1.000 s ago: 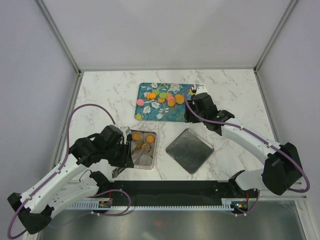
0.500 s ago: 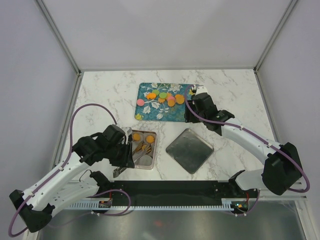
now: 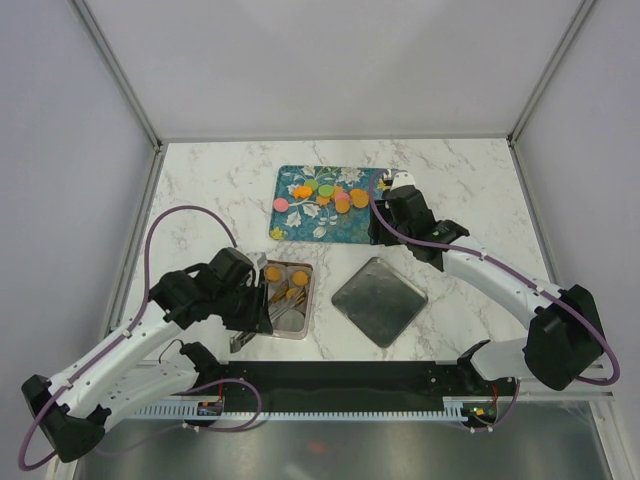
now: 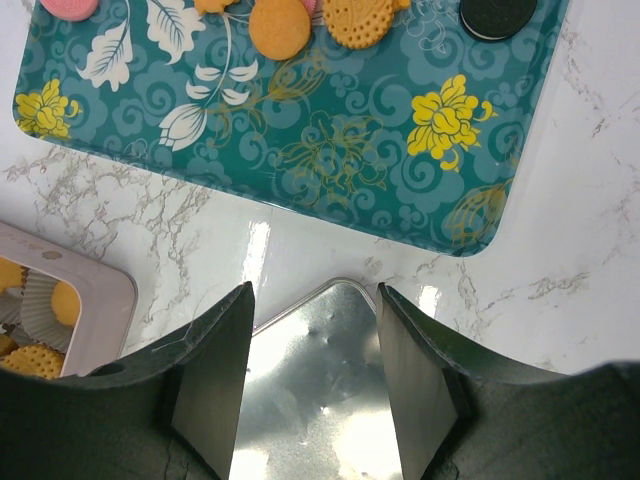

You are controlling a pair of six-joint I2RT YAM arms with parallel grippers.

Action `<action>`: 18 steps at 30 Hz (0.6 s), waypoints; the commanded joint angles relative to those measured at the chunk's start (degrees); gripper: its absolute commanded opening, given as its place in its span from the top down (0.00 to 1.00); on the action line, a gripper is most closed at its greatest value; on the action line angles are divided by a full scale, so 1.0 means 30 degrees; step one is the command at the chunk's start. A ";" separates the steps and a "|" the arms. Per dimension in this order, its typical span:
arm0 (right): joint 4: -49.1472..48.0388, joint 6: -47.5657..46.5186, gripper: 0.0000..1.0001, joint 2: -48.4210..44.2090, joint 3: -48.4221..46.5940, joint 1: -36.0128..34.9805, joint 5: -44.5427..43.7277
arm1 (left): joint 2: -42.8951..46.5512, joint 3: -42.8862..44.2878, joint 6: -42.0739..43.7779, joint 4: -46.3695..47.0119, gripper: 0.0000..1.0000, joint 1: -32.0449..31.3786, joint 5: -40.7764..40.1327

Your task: Pack the cookies

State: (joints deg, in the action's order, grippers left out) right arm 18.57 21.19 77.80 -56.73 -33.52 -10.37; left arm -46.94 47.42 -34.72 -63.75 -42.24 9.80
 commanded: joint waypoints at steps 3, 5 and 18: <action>-0.0652 0.0027 0.40 -0.0035 -0.0104 0.0040 0.0059 | -0.0145 0.0043 -0.0292 0.0975 0.52 -0.0129 0.0570; -0.0681 0.0026 0.40 -0.0035 -0.0104 0.0040 0.0088 | -0.0145 0.0102 -0.0292 0.0975 0.52 -0.0159 0.0570; -0.0652 -0.0003 0.40 0.0023 -0.0163 0.0040 0.0117 | 0.0001 0.0219 -0.0087 0.0624 0.49 -0.0188 0.0483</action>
State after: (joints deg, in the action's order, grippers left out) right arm 18.39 21.19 77.80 -56.73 -33.52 -10.37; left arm -47.51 47.42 -34.72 -62.89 -42.52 10.31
